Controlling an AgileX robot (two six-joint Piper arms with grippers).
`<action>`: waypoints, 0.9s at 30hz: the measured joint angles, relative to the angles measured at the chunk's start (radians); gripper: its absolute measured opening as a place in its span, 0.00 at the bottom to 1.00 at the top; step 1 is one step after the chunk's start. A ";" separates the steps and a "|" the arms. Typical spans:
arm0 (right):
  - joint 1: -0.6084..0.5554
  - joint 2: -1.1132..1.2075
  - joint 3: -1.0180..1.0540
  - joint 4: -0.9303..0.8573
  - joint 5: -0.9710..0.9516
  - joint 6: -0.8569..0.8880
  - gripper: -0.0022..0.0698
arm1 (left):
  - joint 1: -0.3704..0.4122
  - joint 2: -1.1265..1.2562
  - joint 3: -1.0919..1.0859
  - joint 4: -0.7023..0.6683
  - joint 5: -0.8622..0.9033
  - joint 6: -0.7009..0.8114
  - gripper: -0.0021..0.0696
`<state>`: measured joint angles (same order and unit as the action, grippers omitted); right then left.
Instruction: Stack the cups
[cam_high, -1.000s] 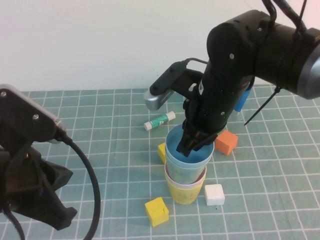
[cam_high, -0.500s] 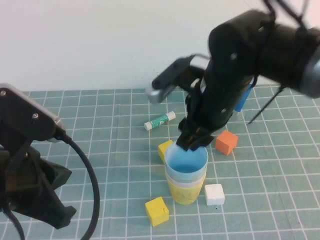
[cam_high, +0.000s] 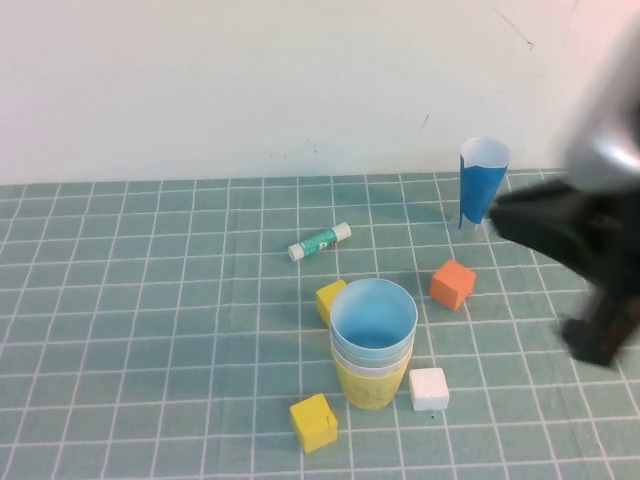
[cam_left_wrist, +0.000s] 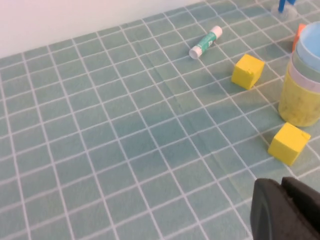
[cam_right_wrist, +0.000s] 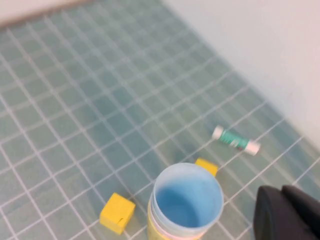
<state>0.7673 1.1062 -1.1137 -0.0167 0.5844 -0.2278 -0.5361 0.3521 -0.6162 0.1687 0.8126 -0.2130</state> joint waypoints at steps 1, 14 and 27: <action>0.000 -0.059 0.056 0.000 -0.037 0.000 0.04 | 0.000 -0.035 0.013 0.002 0.013 -0.007 0.03; 0.000 -0.799 0.553 0.003 -0.228 -0.002 0.03 | 0.000 -0.330 0.107 0.041 0.092 -0.037 0.03; 0.000 -0.913 0.625 0.001 -0.152 -0.002 0.03 | 0.000 -0.334 0.117 0.043 0.094 -0.037 0.03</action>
<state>0.7673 0.1933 -0.4889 -0.0157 0.4322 -0.2297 -0.5361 0.0181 -0.4989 0.2120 0.9068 -0.2500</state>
